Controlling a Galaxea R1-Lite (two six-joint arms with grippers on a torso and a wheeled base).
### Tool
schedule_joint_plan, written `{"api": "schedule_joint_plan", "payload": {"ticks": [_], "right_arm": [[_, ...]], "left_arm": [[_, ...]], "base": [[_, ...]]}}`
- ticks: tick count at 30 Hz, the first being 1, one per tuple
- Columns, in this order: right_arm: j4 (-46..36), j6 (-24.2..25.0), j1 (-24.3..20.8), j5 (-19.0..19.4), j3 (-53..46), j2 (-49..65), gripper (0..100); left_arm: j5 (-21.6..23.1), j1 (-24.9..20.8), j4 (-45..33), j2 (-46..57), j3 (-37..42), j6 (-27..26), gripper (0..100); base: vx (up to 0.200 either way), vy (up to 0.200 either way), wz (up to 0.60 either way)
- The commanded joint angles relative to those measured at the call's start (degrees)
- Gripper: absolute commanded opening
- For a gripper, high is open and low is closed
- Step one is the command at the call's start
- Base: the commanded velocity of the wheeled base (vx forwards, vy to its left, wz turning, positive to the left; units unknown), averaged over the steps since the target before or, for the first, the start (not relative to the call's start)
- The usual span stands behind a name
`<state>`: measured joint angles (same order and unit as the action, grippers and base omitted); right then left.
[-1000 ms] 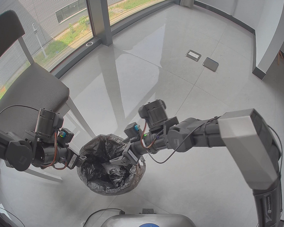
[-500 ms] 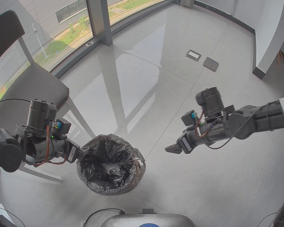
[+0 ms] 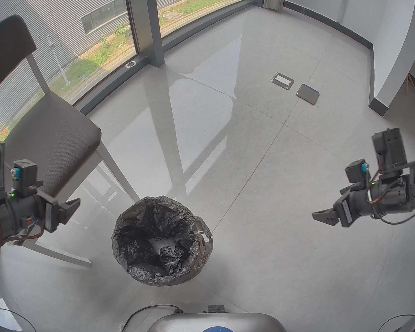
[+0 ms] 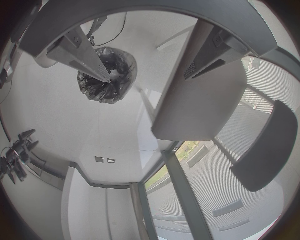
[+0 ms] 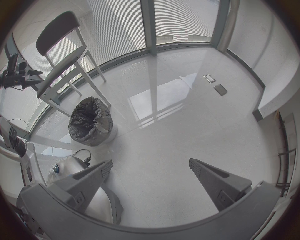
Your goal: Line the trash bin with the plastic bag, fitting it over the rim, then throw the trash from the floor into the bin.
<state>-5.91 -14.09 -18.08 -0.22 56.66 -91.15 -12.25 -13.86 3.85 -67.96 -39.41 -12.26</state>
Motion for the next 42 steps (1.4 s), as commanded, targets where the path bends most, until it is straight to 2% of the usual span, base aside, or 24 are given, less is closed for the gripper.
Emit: {"api": "schedule_joint_plan", "payload": {"ticks": [1, 2, 3, 10, 12, 17, 19, 20, 22, 24, 28, 34, 37, 42], "right_arm": [[-1.21, -0.32, 4.63, -0.75, -7.44, 12.49, 100], [-1.21, -0.32, 4.63, -0.75, -7.44, 12.49, 100], [-2.96, -0.32, 6.48, -1.45, -11.49, 20.48, 100], [-14.13, 0.47, 10.78, -2.77, -13.33, 38.24, 100], [-16.59, 1.08, 12.81, -2.68, -13.42, 42.90, 100], [-23.79, 5.30, 15.71, -2.24, -14.47, 55.11, 100], [-26.61, 6.09, 15.71, -2.24, -14.83, 58.72, 100], [-31.62, 6.45, 15.62, -2.24, -15.18, 64.87, 100], [-36.89, 6.62, 15.62, -2.24, -15.70, 70.58, 100], [-40.93, 6.71, 15.71, -2.86, -15.97, 75.68, 100], [-46.12, 6.80, 16.58, -2.94, -16.58, 82.45, 100], [-38.82, 8.56, 17.38, -3.30, -27.22, 91.06, 100], [-22.12, 12.60, 17.90, -4.97, -37.41, 91.15, 100], [-1.03, 12.95, 17.90, -2.94, -52.36, 91.15, 100]], "left_arm": [[0.03, 7.36, -6.23, 13.65, 2.50, 0.66, 100], [0.03, 7.36, -6.23, 13.65, 2.50, 0.66, 100], [0.03, 9.11, -12.11, 22.26, 4.87, 1.28, 100], [0.03, 9.82, -30.75, 41.24, 5.49, 3.47, 100], [-0.05, 10.96, -37.07, 46.52, 3.64, 4.27, 100], [0.65, 17.99, -56.76, 56.62, -5.15, 4.44, 100], [1.18, 18.61, -59.31, 59.26, -6.20, 4.44, 100], [2.14, 18.43, -62.30, 62.60, -7.17, 4.53, 100], [2.50, 18.52, -65.46, 62.51, -9.19, 7.52, 100], [4.08, 18.52, -65.73, 62.51, -10.51, 9.63, 100], [5.04, 18.61, -68.54, 62.60, -11.04, 9.89, 100], [5.31, 18.61, -74.87, 62.60, -10.77, 10.24, 100], [6.71, 18.61, -73.02, 62.60, -9.98, 10.59, 100], [8.12, 18.61, -61.86, 62.60, -4.45, 12.09, 100]], "base": [[0.000, 0.000, 0.00], [0.000, 0.000, 0.00], [0.000, 0.000, 0.00], [0.000, 0.000, 0.00], [0.000, 0.000, 0.00], [0.000, 0.000, 0.00], [0.000, 0.000, 0.00], [0.000, 0.000, 0.00], [0.000, 0.000, 0.00], [0.000, 0.000, 0.00], [0.000, 0.000, 0.00], [0.000, 0.000, 0.00], [0.000, 0.000, 0.00], [0.000, 0.000, 0.00]]}}
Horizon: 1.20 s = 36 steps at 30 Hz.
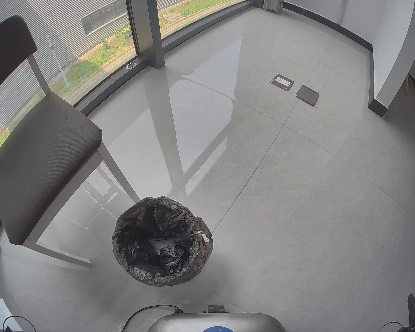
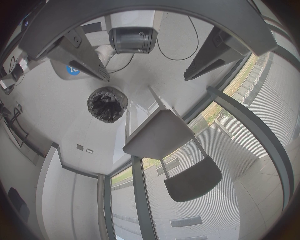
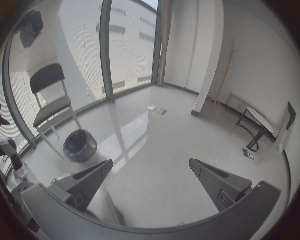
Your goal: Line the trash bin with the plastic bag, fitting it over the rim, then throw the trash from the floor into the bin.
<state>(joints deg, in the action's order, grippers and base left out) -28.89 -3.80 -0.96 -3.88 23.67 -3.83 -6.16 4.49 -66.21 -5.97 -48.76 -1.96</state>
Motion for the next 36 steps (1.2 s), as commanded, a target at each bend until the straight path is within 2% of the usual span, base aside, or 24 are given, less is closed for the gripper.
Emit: {"api": "schedule_joint_plan", "payload": {"ticks": [1, 2, 4, 5, 6, 13, 18, 21, 23, 26, 33, 36], "right_arm": [[28.63, 2.92, 0.79, 1.15, -22.00, 3.83, 100], [31.44, 3.01, 0.79, 1.77, -22.88, 3.83, 100], [30.91, 3.01, 0.79, 3.00, -22.80, 3.83, 100], [30.91, 3.01, 0.79, 3.00, -22.80, 3.83, 100], [30.83, 3.10, 0.79, 3.17, -22.80, 3.83, 100], [30.83, 3.54, 0.79, 3.17, -22.80, 3.83, 100], [30.83, 8.64, 0.79, 3.09, -22.80, 3.83, 100], [30.83, 9.87, 0.79, 3.09, -22.80, 3.83, 100], [30.83, 12.15, 0.79, 3.17, -22.80, 3.83, 100], [30.83, 12.94, 0.79, 3.35, -22.80, 3.83, 100], [30.74, 11.45, 0.79, 3.44, -22.80, 3.83, 100], [30.65, 9.87, 0.79, 3.53, -22.71, 3.83, 100]], "left_arm": [[2.03, 0.26, 12.33, 0.52, 7.54, 2.31, 100], [1.94, 0.26, 15.67, 0.61, 10.00, 2.40, 100], [1.85, 0.26, 22.44, 0.52, 14.57, 2.40, 100], [1.85, 0.26, 22.44, 0.52, 14.57, 2.40, 100], [1.94, 0.26, 29.82, 0.52, 19.85, 2.05, 100], [2.38, 0.17, 54.61, 0.52, 37.69, 0.82, 100], [5.28, 0.17, 69.28, 0.52, 48.67, -3.49, 100], [6.16, 0.08, 69.90, 0.52, 48.76, -3.22, 100], [9.50, 0.17, 68.67, 0.52, 48.76, -1.99, 100], [9.76, 0.17, 65.42, 0.52, 48.59, -1.11, 100], [9.67, 0.17, 65.94, 0.52, 48.67, -0.85, 100], [8.88, 0.17, 65.94, 0.52, 48.76, 1.61, 100]], "base": [[0.000, 0.000, 0.00], [0.000, 0.000, 0.00], [0.000, 0.000, 0.00], [0.000, 0.000, 0.00], [0.000, 0.000, 0.00], [0.000, 0.000, 0.00], [0.000, 0.000, 0.00], [0.000, 0.000, 0.00], [0.000, 0.000, 0.00], [0.000, 0.000, 0.00], [0.000, 0.000, 0.00], [0.000, 0.000, 0.00]]}}
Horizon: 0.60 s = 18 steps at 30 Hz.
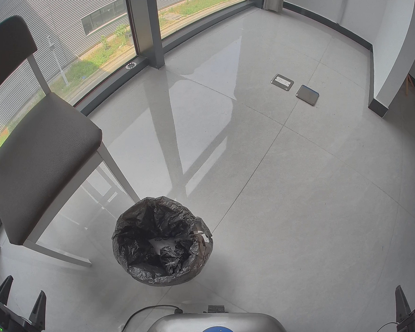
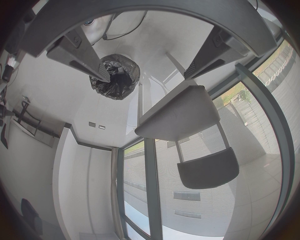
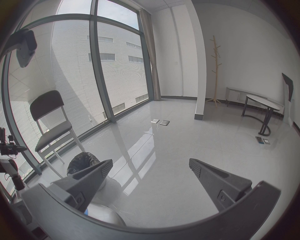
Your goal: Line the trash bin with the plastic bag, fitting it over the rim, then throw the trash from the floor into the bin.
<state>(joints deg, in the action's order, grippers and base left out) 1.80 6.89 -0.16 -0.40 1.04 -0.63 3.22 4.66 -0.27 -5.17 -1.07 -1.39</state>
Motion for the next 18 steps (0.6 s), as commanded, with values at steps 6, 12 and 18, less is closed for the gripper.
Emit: {"api": "schedule_joint_plan", "payload": {"ticks": [6, 12, 18], "right_arm": [[0.04, -6.89, -0.02, 3.48, -0.16, 0.63, 100], [-0.22, -11.55, -0.02, 4.80, -0.07, 0.63, 100], [-0.31, -10.67, -0.02, 11.12, -0.07, 0.63, 100]], "left_arm": [[-0.67, 0.00, 0.00, -0.28, 1.07, 0.86, 100], [-0.67, 0.00, 0.00, -0.28, 1.07, 0.86, 100], [-0.67, 0.09, 0.00, -0.28, 1.07, 0.86, 100]], "base": [[0.000, 0.000, 0.00], [0.000, 0.000, 0.00], [0.000, 0.000, 0.00]]}}
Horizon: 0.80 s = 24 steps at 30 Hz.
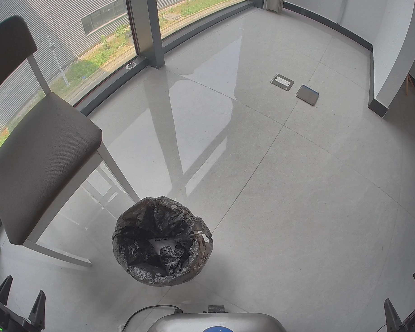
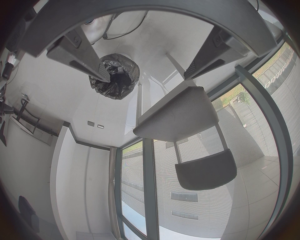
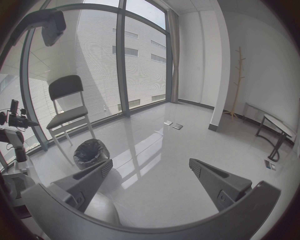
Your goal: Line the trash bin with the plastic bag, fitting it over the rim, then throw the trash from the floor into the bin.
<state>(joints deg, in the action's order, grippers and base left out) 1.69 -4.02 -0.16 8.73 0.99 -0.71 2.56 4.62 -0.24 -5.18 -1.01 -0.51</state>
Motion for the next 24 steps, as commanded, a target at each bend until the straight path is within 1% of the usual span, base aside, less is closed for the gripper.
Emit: {"api": "schedule_joint_plan", "payload": {"ticks": [1, 4, 5, 7, 8, 10, 12, 13, 14, 15, 16, 17, 19, 24], "right_arm": [[-0.20, 0.33, -0.02, 2.52, -0.02, 0.71, 100], [-0.02, 0.68, -0.02, 2.70, -0.11, 0.71, 100], [0.33, 1.12, -0.02, 2.70, -0.20, 0.71, 100], [0.50, 0.51, -0.02, 2.87, -0.28, 0.71, 100], [0.50, 0.33, -0.02, 2.87, -0.28, 0.71, 100], [0.50, 0.07, -0.02, 2.87, -0.28, 0.71, 100], [0.33, 0.16, -0.02, 1.73, -0.20, 0.71, 100], [0.33, 0.16, -0.02, 0.85, -0.20, 0.71, 100], [0.33, 0.24, -0.02, -0.91, -0.20, 0.71, 100], [0.33, 0.33, -0.02, -1.17, -0.20, 0.71, 100], [0.24, 1.12, -0.02, -4.16, -0.20, 0.71, 100], [0.24, 1.83, -0.02, -4.86, -0.20, 0.71, 100], [0.33, 2.62, -0.02, -5.04, -0.20, 0.71, 100], [-0.20, 2.53, -0.02, -4.16, -0.02, 0.71, 100]], "left_arm": [[-0.01, 0.04, -0.02, -0.27, 1.01, -0.02, 100], [-0.01, -0.31, -0.02, -0.36, 0.92, -0.02, 100], [-0.01, -2.51, -0.02, -0.71, 0.92, 0.16, 100], [-0.01, -11.12, -0.55, -0.97, 0.75, -0.02, 100], [-0.01, -13.23, -0.55, -0.62, 0.75, -0.02, 100], [0.08, -12.88, -0.11, -0.62, 0.92, 0.16, 100], [0.08, -12.79, -0.02, -0.53, 0.92, -0.02, 100], [0.08, -12.71, -0.02, -0.53, 0.92, -0.02, 100], [0.08, -12.62, -0.02, -0.44, 0.92, -0.02, 100], [0.08, -12.62, -0.02, -0.53, 0.92, -0.02, 100], [0.08, -12.53, -0.11, -0.44, 0.92, -0.02, 100], [0.08, -12.35, -0.28, -0.53, 0.84, -0.02, 100], [0.08, -11.30, -0.28, -0.44, 0.84, -0.02, 100], [-0.01, -8.49, -0.37, -0.44, 0.84, -0.02, 100]], "base": [[0.000, 0.000, 0.00], [0.000, 0.000, 0.00], [0.000, 0.000, 0.00], [0.000, 0.000, 0.00], [0.000, 0.000, 0.00], [0.000, 0.000, 0.00], [0.000, 0.000, 0.00], [0.000, 0.000, 0.00], [0.000, 0.000, 0.00], [0.000, 0.000, 0.00], [0.000, 0.000, 0.00], [0.000, 0.000, 0.00], [0.000, 0.000, 0.00], [0.000, 0.000, 0.00]]}}
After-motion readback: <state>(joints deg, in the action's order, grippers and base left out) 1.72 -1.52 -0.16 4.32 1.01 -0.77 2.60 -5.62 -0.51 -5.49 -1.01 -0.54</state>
